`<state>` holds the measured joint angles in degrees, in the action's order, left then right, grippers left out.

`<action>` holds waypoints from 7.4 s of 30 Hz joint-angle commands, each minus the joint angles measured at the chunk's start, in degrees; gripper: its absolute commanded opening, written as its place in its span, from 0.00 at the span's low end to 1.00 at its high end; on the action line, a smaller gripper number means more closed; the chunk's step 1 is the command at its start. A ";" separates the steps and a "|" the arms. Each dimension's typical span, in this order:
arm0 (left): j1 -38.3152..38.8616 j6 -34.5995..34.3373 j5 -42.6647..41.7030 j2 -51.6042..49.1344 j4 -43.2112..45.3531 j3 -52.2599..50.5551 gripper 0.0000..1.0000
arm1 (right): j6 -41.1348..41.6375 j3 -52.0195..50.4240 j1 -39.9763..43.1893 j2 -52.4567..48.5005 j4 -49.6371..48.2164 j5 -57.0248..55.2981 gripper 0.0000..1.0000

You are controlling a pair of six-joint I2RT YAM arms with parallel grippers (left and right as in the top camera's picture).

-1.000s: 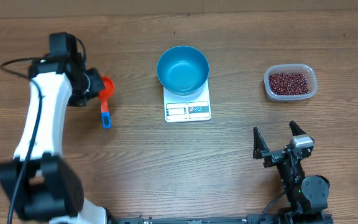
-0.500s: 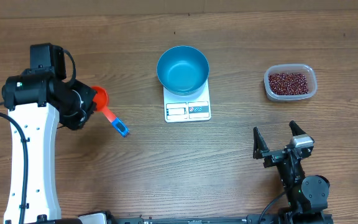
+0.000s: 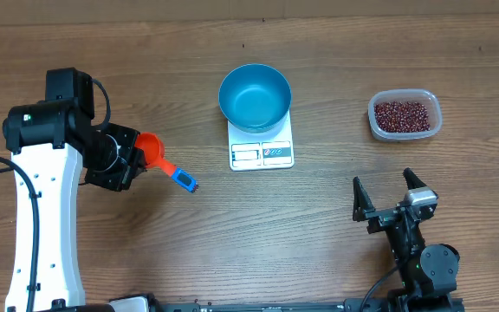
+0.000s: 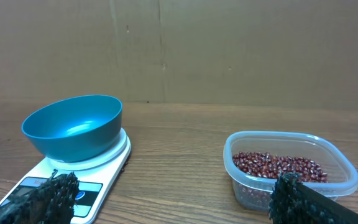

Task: Scoop item into bowl and weigh 150g on scale
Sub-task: 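Lift the red scoop with the left gripper toward the center, then move the right gripper to the scoop's blue handle near the left gripper, then close the right gripper on the blue handle and release the left gripper, then carry the scoop with the right gripper toward the bean tub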

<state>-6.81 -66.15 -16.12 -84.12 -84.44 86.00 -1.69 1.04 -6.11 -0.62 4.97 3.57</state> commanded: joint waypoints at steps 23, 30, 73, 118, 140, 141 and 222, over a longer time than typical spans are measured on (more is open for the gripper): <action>-0.24 -8.90 0.11 0.44 -2.29 0.85 0.04 | 0.17 -0.59 -0.31 0.46 -0.33 -1.29 1.00; -0.24 -8.83 0.17 0.44 -2.32 0.83 0.04 | 1.16 -0.59 -0.31 0.46 -0.31 -0.94 1.00; -0.24 -10.21 1.20 0.44 -2.12 0.83 0.04 | 20.70 47.58 -0.26 -52.46 32.26 46.21 1.00; 23.43 -45.09 -3.17 0.22 7.32 0.83 0.04 | 45.33 47.56 -15.58 -65.53 6.67 47.01 1.00; 26.43 -47.34 -3.41 0.22 11.85 0.83 0.04 | 53.99 47.41 -17.86 -66.60 -1.75 44.46 0.70; 26.62 -47.54 -3.37 0.22 11.93 0.83 0.04 | 53.99 47.41 -17.90 -66.75 -1.77 44.41 0.69; 27.43 -4.83 -5.97 2.45 21.07 0.87 1.00 | 38.32 49.31 -10.99 -57.77 18.47 22.14 0.04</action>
<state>20.93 -86.67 -21.47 -83.64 -63.26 86.00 40.58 47.53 -18.44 -62.41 20.99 30.57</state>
